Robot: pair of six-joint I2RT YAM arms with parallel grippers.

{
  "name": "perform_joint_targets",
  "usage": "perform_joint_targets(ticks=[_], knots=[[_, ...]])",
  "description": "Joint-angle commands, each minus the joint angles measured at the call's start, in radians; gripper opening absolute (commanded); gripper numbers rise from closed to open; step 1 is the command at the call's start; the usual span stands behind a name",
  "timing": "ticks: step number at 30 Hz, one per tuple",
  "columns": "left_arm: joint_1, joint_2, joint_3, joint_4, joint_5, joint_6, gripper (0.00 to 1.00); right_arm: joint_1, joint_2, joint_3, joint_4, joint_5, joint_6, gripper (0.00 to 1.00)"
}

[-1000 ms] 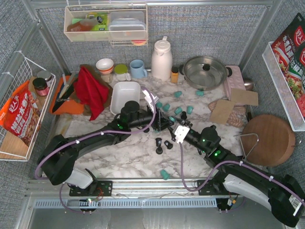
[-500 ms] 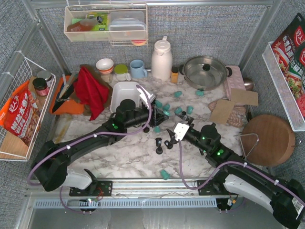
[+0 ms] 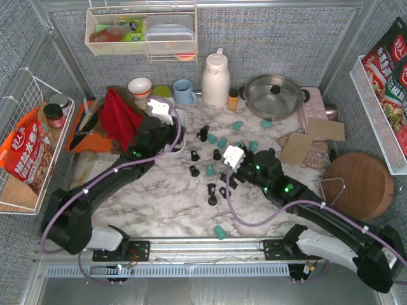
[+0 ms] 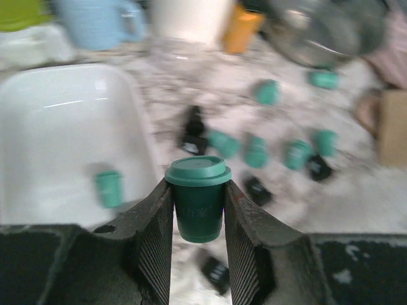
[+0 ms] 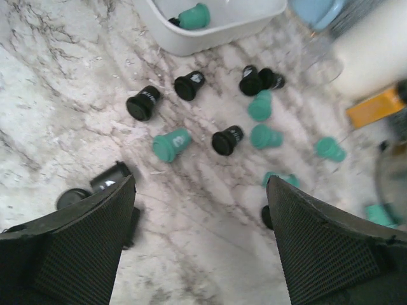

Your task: Mix the coffee capsules in the storage basket

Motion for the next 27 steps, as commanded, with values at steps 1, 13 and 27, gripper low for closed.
perform_joint_targets(ticks=[1,13,27], knots=[[0.112,0.078,0.047,-0.039,-0.166,-0.015,0.38,0.018,0.124,0.12,-0.221,0.011,0.258,0.88],[0.28,0.419,0.221,-0.066,-0.046,-0.08,0.62,0.2,0.284,0.204,-0.386,0.187,0.566,0.78],[0.278,0.135,-0.052,0.061,-0.005,-0.073,0.97,0.276,0.507,0.224,-0.265,0.259,0.757,0.66]])
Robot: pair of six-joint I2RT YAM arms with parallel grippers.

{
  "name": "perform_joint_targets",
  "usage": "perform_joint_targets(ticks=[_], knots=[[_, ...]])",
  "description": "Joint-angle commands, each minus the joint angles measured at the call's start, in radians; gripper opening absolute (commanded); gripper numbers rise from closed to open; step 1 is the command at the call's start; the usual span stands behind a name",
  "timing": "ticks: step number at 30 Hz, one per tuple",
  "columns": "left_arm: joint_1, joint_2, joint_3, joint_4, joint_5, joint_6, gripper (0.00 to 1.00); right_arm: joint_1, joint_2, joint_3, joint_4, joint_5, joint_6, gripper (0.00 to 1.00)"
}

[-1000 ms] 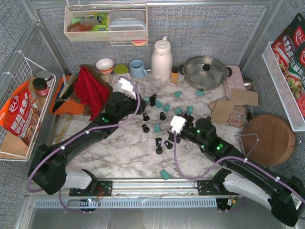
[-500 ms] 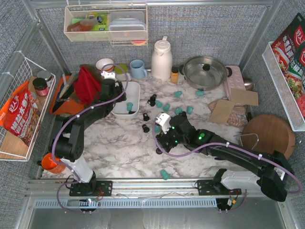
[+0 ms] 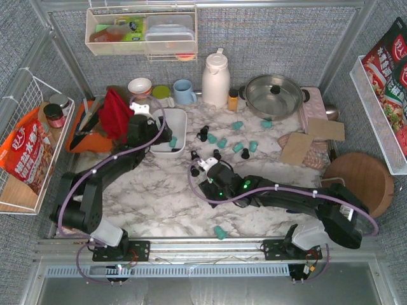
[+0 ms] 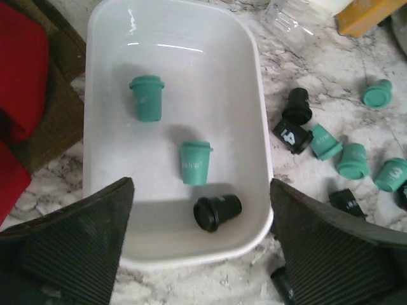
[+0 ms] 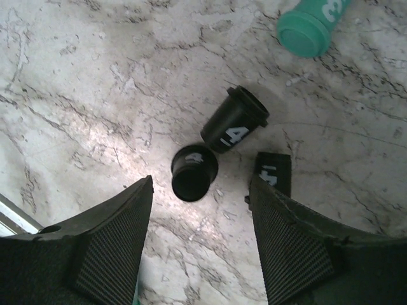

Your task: Mix the coffee capsules in the storage basket

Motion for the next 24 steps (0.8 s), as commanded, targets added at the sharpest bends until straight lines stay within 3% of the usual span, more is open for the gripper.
perform_joint_targets(ticks=[1,7,14,24], knots=[[0.0,-0.121,-0.108,0.098,0.024,0.015,0.99,0.013,0.053,0.034,0.041,0.019,0.048,0.65],[-0.002,-0.241,-0.207,0.119,0.032,-0.009,0.99,0.026,0.123,0.06,0.02,0.03,0.064,0.57],[0.0,-0.249,-0.205,0.049,-0.074,-0.052,0.99,0.038,0.169,0.09,-0.016,0.044,0.078,0.51],[0.005,-0.235,-0.208,0.063,-0.051,-0.089,1.0,0.049,0.178,0.107,-0.077,0.061,0.079,0.49]])
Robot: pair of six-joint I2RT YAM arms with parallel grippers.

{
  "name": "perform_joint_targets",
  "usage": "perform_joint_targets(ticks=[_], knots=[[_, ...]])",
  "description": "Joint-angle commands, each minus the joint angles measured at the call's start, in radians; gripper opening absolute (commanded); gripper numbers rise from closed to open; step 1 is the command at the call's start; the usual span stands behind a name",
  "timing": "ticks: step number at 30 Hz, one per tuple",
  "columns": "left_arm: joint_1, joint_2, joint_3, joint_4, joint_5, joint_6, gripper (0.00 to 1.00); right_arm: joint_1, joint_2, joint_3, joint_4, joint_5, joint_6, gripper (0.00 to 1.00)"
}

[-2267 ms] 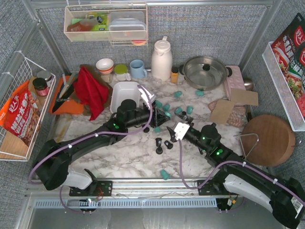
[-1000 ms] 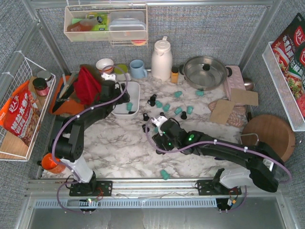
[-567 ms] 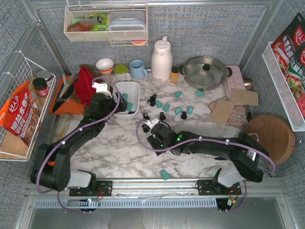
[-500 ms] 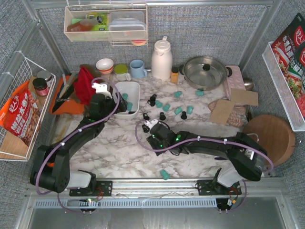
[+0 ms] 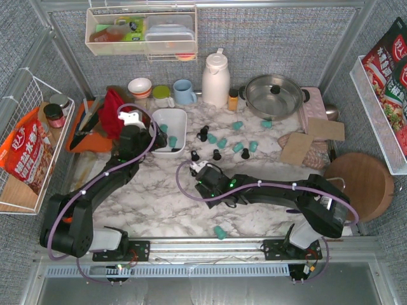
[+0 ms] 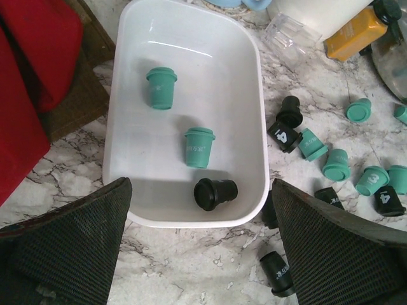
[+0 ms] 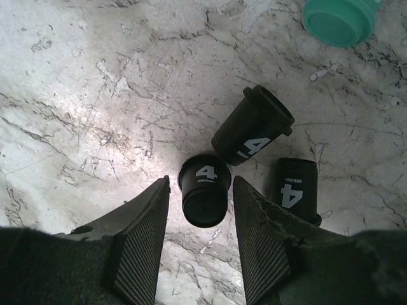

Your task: Mix the coffee capsules in the storage basket

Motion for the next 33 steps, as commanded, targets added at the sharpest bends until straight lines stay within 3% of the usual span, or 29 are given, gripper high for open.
perform_joint_targets(ticks=[1,7,15,23,33], knots=[[0.003,0.013,0.003,0.002,0.003,-0.015,1.0,0.003,-0.003,0.009,-0.037,0.016,0.007,0.49],[0.004,0.021,0.014,-0.005,0.043,-0.008,0.99,0.002,-0.002,0.004,-0.033,0.003,0.008,0.43],[0.004,0.022,0.004,0.019,0.097,0.003,0.99,0.002,-0.011,0.018,-0.038,-0.024,0.008,0.24],[-0.002,0.049,-0.022,0.12,0.283,0.049,0.99,-0.025,-0.107,0.016,-0.044,-0.054,0.005,0.23],[-0.237,-0.009,-0.205,0.456,0.35,0.369,0.99,-0.221,-0.402,0.017,-0.078,-0.137,-0.028,0.25]])
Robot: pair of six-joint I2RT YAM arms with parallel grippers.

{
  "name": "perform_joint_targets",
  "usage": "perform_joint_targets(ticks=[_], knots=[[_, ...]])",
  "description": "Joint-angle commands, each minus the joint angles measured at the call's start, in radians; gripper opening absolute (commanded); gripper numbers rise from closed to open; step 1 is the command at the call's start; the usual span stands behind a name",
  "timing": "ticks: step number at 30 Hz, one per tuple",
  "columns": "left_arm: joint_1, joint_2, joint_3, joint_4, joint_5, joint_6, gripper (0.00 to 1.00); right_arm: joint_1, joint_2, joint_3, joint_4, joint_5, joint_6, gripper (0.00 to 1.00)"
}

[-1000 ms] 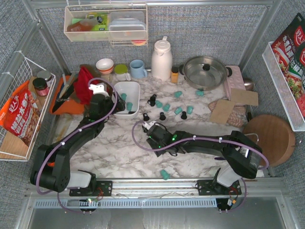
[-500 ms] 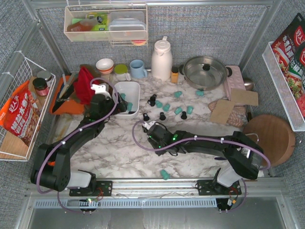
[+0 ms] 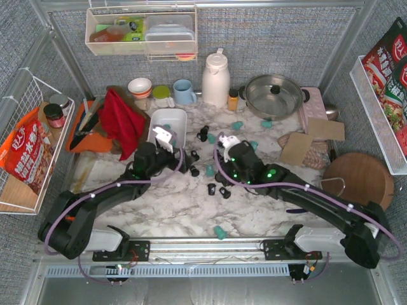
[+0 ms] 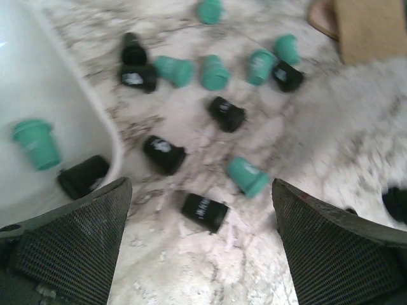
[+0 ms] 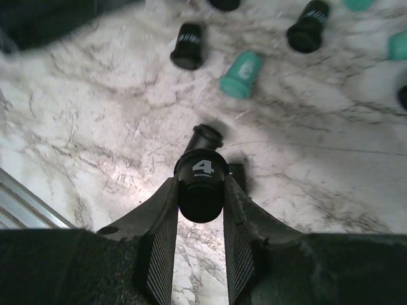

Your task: Mix the coffee capsules in the storage basket

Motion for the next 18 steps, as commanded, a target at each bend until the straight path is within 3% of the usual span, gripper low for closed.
perform_joint_targets(ticks=[1,10,18], knots=[[-0.077,-0.033,-0.088,0.283,0.08,0.195,0.99,-0.061,-0.102,0.012,-0.014,-0.035,-0.022,0.26],[-0.218,0.031,-0.293,0.872,0.281,0.455,0.99,-0.126,-0.212,-0.018,0.087,-0.154,-0.022,0.27],[-0.287,0.16,-0.272,1.067,0.314,0.469,0.99,-0.129,-0.244,-0.059,0.164,-0.278,-0.018,0.28]])
